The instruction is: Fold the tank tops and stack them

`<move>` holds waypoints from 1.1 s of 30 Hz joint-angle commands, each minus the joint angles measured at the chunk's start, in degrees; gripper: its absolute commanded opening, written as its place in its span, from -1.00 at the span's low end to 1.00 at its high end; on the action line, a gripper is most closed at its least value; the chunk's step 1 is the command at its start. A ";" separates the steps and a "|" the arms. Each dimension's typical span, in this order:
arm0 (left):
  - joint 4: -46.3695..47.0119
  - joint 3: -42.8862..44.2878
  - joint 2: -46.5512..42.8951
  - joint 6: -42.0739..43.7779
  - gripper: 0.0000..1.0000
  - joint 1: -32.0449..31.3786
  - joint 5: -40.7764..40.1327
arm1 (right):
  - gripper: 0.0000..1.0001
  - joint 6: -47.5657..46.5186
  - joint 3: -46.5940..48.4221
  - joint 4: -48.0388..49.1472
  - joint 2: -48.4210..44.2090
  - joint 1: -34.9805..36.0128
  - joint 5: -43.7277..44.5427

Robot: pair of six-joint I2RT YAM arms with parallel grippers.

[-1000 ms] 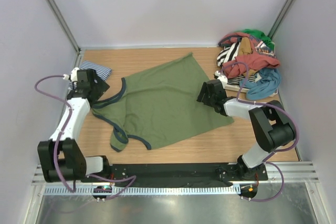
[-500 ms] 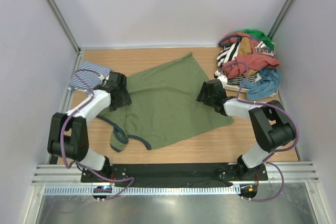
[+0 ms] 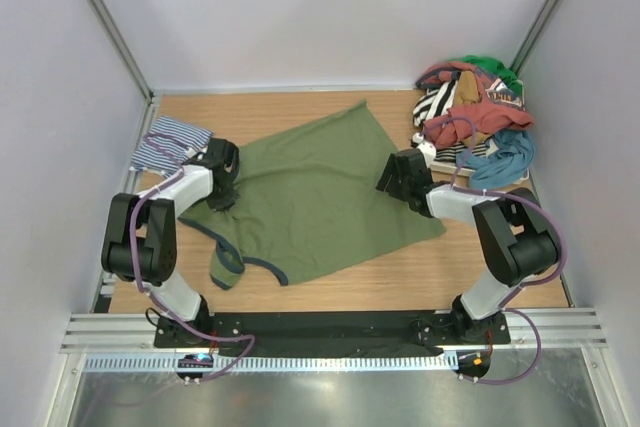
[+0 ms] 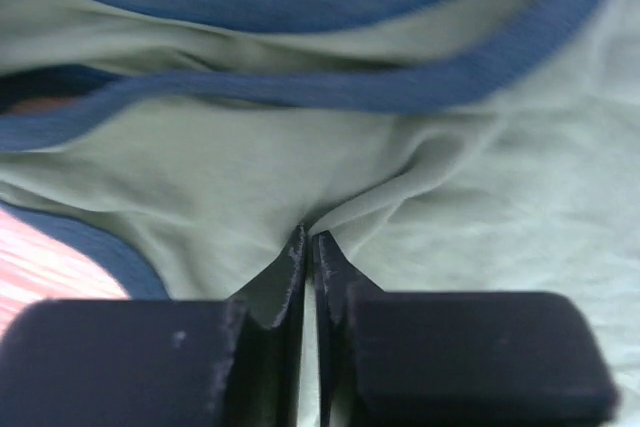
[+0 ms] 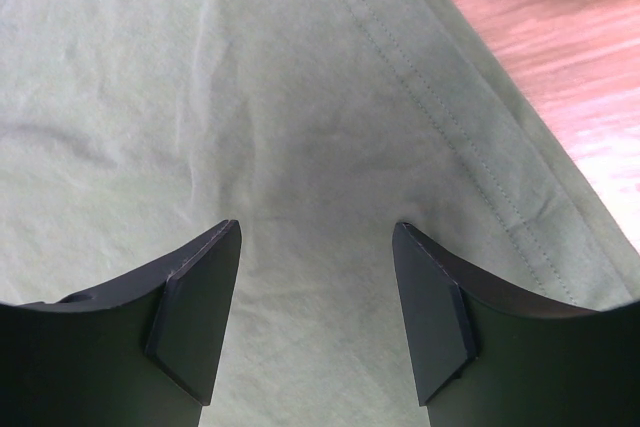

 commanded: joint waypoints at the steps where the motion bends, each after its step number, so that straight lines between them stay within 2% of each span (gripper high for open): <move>1: 2.89 -1.51 -3.81 -0.16 -0.91 3.16 -0.52 | 0.36 0.75 2.87 -2.20 2.08 -0.56 1.63; 7: 5.01 -4.94 -7.50 -0.07 -0.93 12.11 2.48 | 0.30 2.59 5.34 -6.08 5.87 -2.40 2.16; 11: 5.71 -4.59 -8.12 -0.60 -1.00 14.23 1.33 | 0.30 2.94 4.64 -6.16 4.90 -2.58 4.09; 14: 5.01 -3.71 -7.68 -1.30 -0.95 15.91 1.77 | 0.30 3.21 4.37 -6.52 4.20 -2.84 4.97; 15: 5.01 -3.71 -7.77 -1.56 -0.82 16.17 2.12 | 0.29 3.21 4.20 -6.61 3.94 -2.84 5.50; 16: 5.44 -3.97 -8.73 -1.57 -0.31 16.09 3.43 | 0.30 3.30 3.85 -6.43 3.41 -2.84 5.50; 18: 8.15 -6.16 -11.44 -1.39 0.39 16.09 7.21 | 0.33 3.12 3.23 -5.99 2.01 -2.84 5.85; 21: 9.22 -8.45 -14.35 -1.48 0.54 16.08 8.18 | 0.38 2.86 2.18 -5.64 -0.89 -2.84 6.91; 26: 8.96 -10.12 -20.33 -2.62 0.56 14.60 10.56 | 0.46 2.68 0.94 -7.22 -6.25 -2.85 10.77; 31: 6.86 -9.78 -24.99 -4.03 0.63 6.69 7.94 | 0.65 3.99 1.03 -13.53 -12.23 -3.11 14.54; 33: 4.15 -9.07 -25.87 -4.12 0.99 5.10 6.70 | 0.66 4.70 -0.28 -15.13 -14.86 -3.72 14.73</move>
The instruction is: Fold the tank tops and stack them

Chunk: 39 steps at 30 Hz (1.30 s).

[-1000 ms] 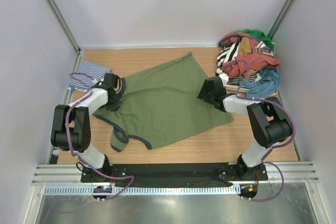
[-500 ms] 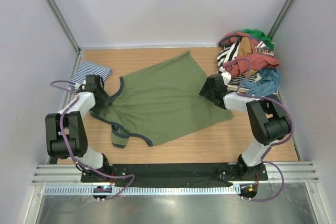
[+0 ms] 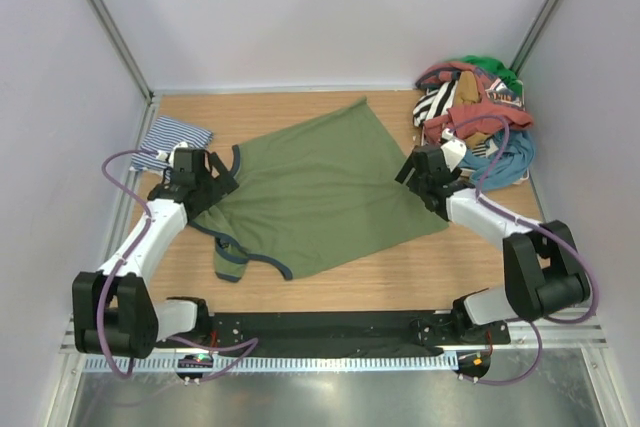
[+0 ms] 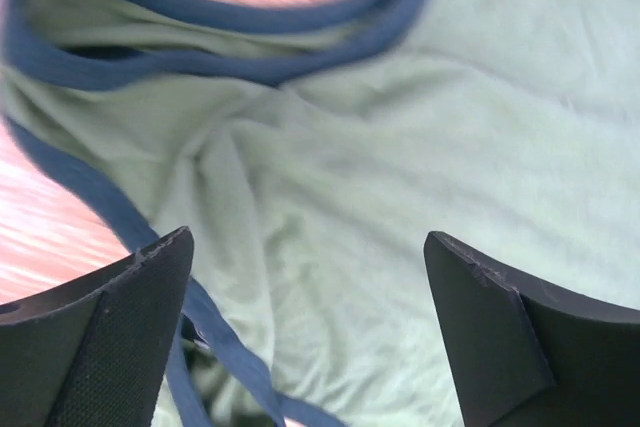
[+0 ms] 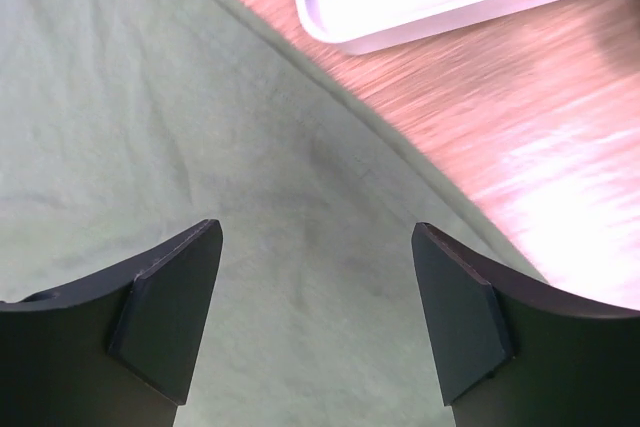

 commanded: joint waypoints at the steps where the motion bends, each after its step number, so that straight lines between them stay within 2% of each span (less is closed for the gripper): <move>1: -2.93 1.61 -2.01 -1.10 0.99 -2.25 -2.11 | 0.65 2.49 -1.68 -3.50 -5.43 -1.14 4.33; 7: -4.70 1.36 0.98 -3.82 0.99 -2.07 -9.41 | 0.64 2.77 -4.24 -3.59 -6.50 -4.66 0.20; 11: -1.98 0.83 4.67 -4.00 0.99 -1.19 -9.32 | 0.62 2.85 -4.50 -5.35 -4.65 -4.75 -1.47; 17: 1.01 4.86 16.34 -2.33 0.86 -0.23 -8.19 | 0.50 4.25 -5.99 -9.57 -5.34 -4.75 1.34; 20: 1.72 10.30 24.17 -2.33 0.80 -0.31 -5.38 | 0.40 6.27 -7.04 -11.06 -5.35 -4.84 2.39; 23: 0.15 20.30 32.43 -2.33 0.68 -0.31 -2.21 | 0.35 7.77 -7.05 -12.46 -4.56 -4.75 2.57; 29: -3.54 32.54 44.02 -1.98 0.65 -2.24 -1.41 | 0.27 10.93 -6.79 -15.36 -4.91 -4.84 1.52; 33: -7.93 45.43 51.84 -1.19 0.63 -2.51 -0.80 | 0.13 13.04 -8.28 -17.74 -4.91 -4.75 -2.08; 36: -14.07 54.23 56.51 0.74 0.63 -3.03 -0.10 | 0.13 13.92 -9.86 -18.62 -8.05 -4.75 -3.58; 38: -14.80 54.80 55.83 1.80 0.74 -3.12 -0.79 | 0.14 13.49 -10.48 -19.06 -9.72 -4.75 -2.97; 39: -14.19 53.05 52.52 1.97 0.79 -3.30 -1.15 | 0.16 13.31 -10.48 -19.50 -10.70 -4.75 -1.40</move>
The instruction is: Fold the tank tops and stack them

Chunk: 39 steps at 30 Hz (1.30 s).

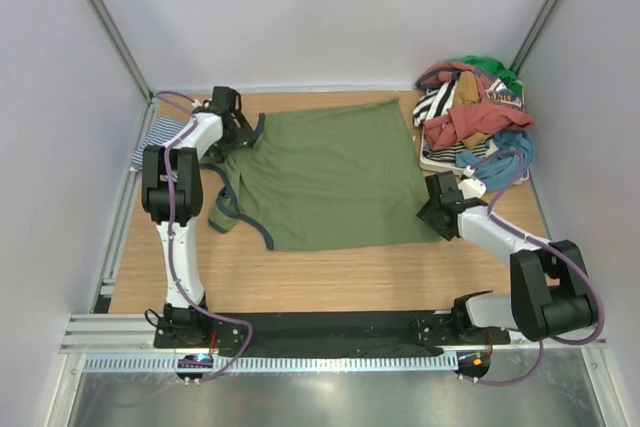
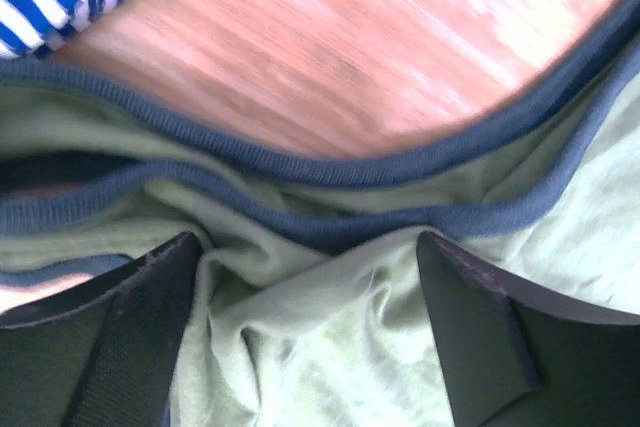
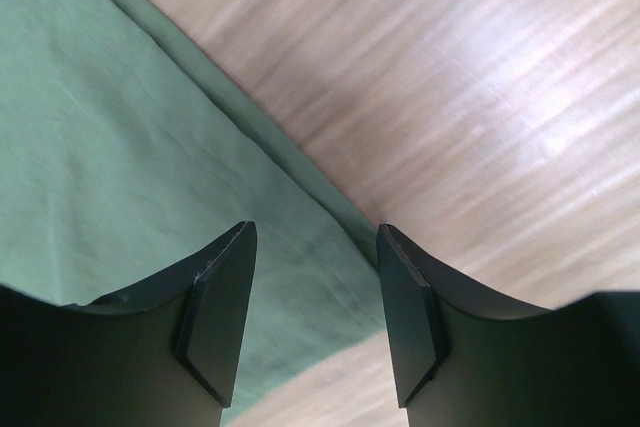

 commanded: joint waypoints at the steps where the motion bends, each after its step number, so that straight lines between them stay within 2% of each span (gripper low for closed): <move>1: -1.91 -2.23 -5.36 2.02 0.85 -0.55 0.38 | 0.15 1.01 -1.17 -3.42 -3.95 0.19 1.15; 3: 1.17 -9.52 -13.24 2.02 0.99 -0.72 -1.11 | 0.17 -0.23 0.14 -4.29 -5.45 0.10 3.34; 7: 1.37 -17.53 -24.94 2.02 0.99 -1.25 -1.73 | 0.23 -2.86 1.20 -4.12 -6.15 0.10 4.05; 11: -1.09 -25.25 -36.13 1.67 0.99 -2.83 -4.45 | 0.29 -5.76 1.21 0.17 -7.38 0.63 3.71; 14: -5.21 -29.65 -42.01 1.41 0.99 -3.01 -4.20 | 0.29 -10.15 1.29 6.13 -7.30 1.77 -1.38; 18: -7.43 -36.86 -47.91 1.23 0.80 -5.11 -3.41 | 0.23 -13.85 1.47 13.01 -4.50 3.18 -6.40; 19: -7.08 -39.84 -48.88 0.79 0.66 -5.73 -2.88 | 0.22 -13.76 1.64 14.33 -3.96 3.44 -6.67; 20: -6.64 -41.17 -50.89 0.70 0.61 -6.34 -2.87 | 0.16 -13.59 1.56 15.04 -3.52 4.31 -7.02; 21: -6.20 -42.23 -51.35 0.79 0.58 -7.65 -3.14 | 0.15 -13.41 1.21 16.17 -3.08 4.84 -6.67; 25: -6.81 -44.96 -51.44 1.23 0.23 -10.03 -4.02 | 0.13 -13.32 -4.05 24.95 -3.78 7.13 -7.28; 29: -5.85 -45.93 -49.25 0.53 0.18 -12.94 -4.98 | 0.13 -13.94 -6.44 28.84 -3.52 7.75 -9.48; 32: -5.49 -45.67 -46.17 0.61 0.18 -12.85 -6.74 | 0.13 -14.55 -6.53 29.37 -2.38 8.01 -9.92; 39: -5.05 -44.79 -39.67 0.53 0.04 -12.76 -12.71 | 0.12 -14.99 -8.11 30.95 -2.81 8.89 -10.01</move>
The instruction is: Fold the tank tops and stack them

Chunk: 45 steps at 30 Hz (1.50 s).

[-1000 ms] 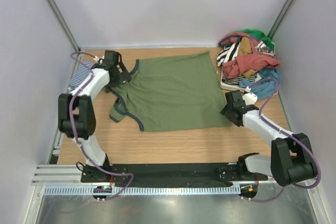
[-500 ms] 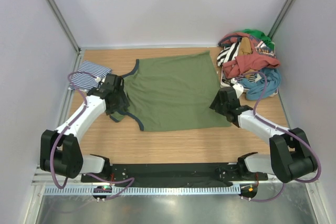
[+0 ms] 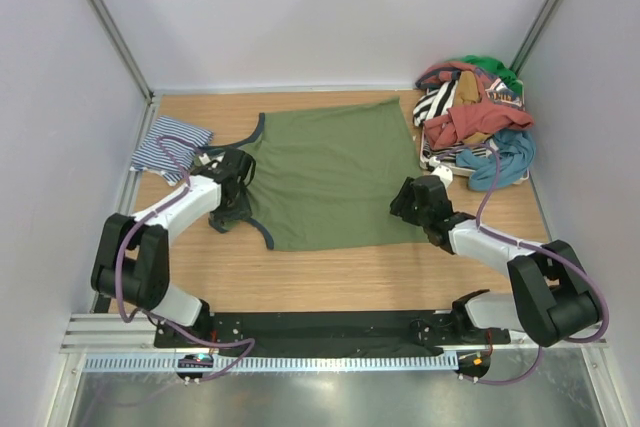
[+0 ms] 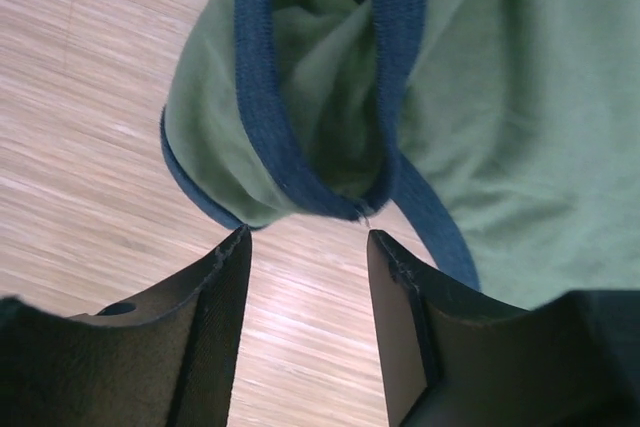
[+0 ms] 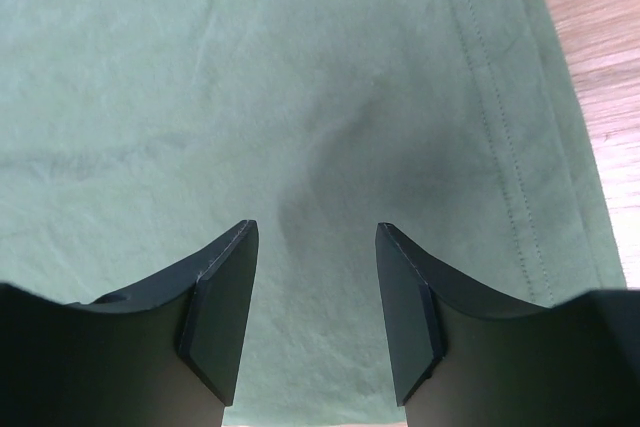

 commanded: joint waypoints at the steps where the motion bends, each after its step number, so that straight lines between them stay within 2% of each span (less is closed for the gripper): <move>1: 0.96 1.24 2.28 -0.46 0.01 0.04 -6.09 | 0.12 -1.01 -0.55 3.81 -0.52 0.56 1.16; 7: 1.92 1.94 5.53 -0.19 -0.17 0.39 -6.54 | 0.13 -0.83 -0.64 3.45 -0.43 0.56 1.52; 12: 4.12 1.24 6.68 -0.28 0.00 0.83 -5.84 | 0.17 -0.92 -1.08 3.72 0.18 0.56 1.16; 16: 5.26 1.15 8.00 0.33 0.03 0.92 -5.40 | 0.21 -0.92 -0.55 3.37 2.20 0.48 0.99; 20: 8.85 -0.86 7.48 0.07 -0.41 4.69 -1.02 | 0.21 -0.83 -0.11 3.89 3.26 0.56 0.20; 21: 10.17 -3.04 5.39 0.07 -0.85 5.83 2.13 | 0.21 -0.83 -0.11 4.15 3.61 0.56 -0.15; 22: 11.67 -3.94 3.71 -0.10 -1.00 7.85 3.03 | 0.21 -0.83 -0.11 4.07 3.78 0.56 -0.33; 29: 12.38 -6.49 -9.12 -1.86 -1.00 15.68 8.48 | 0.18 0.22 2.69 1.53 8.70 0.48 1.16; 30: 13.17 -7.02 -10.18 -3.26 -1.00 17.25 10.66 | 0.18 0.31 3.23 0.39 10.10 0.39 1.43; 31: 14.74 -7.46 -11.58 -3.88 -1.00 21.45 14.86 | 0.18 0.66 3.58 -0.06 10.55 0.48 2.21; 34: 16.16 -7.73 -11.34 -5.03 -1.00 29.21 21.21 | 0.18 0.84 4.02 -0.50 10.82 0.39 2.31; 36: 15.99 -6.50 -9.32 -5.38 -1.00 33.33 22.20 | 0.18 0.84 3.67 -0.42 10.21 0.30 2.39; 40: 17.48 -5.18 -4.76 -8.10 -1.00 38.79 26.58 | 0.18 1.36 3.06 -1.64 8.71 0.30 4.67; 43: 16.78 -4.56 -4.04 -9.24 -1.00 41.00 26.07 | 0.18 2.24 2.44 -2.78 6.70 0.30 6.17; 45: 16.17 -5.08 -5.53 -9.68 -1.00 41.70 22.39 | 0.19 3.73 1.83 -3.66 4.50 0.39 8.80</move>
